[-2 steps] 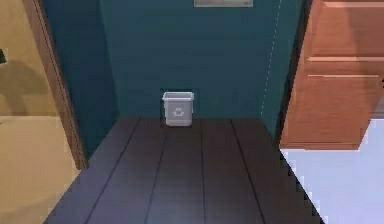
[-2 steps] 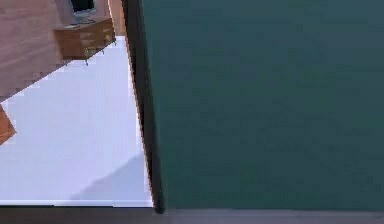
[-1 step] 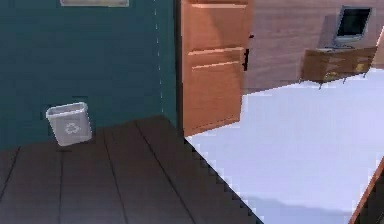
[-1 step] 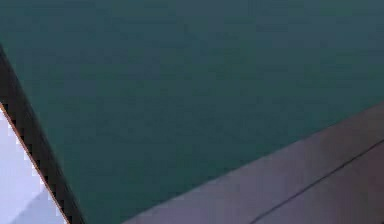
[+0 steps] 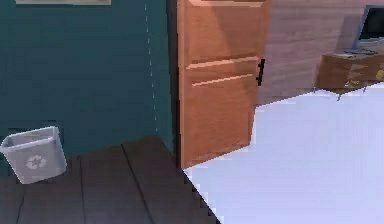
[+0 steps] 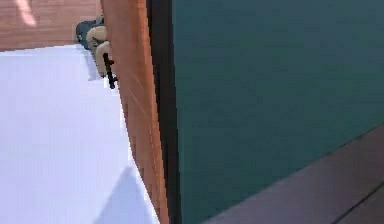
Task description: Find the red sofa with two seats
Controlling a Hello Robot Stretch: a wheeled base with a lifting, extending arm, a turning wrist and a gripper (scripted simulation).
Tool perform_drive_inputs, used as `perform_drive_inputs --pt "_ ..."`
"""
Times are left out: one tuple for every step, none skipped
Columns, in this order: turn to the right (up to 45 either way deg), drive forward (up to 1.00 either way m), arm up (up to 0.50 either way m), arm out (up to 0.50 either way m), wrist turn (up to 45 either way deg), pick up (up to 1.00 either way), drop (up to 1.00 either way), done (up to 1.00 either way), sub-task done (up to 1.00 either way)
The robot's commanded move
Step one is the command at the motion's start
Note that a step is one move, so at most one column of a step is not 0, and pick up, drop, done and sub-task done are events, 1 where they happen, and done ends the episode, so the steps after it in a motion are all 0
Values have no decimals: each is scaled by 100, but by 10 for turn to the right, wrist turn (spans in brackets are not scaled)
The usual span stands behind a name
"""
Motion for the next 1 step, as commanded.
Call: perform_drive_inputs --pt "0 60 0 0 0 0 0 0 0"
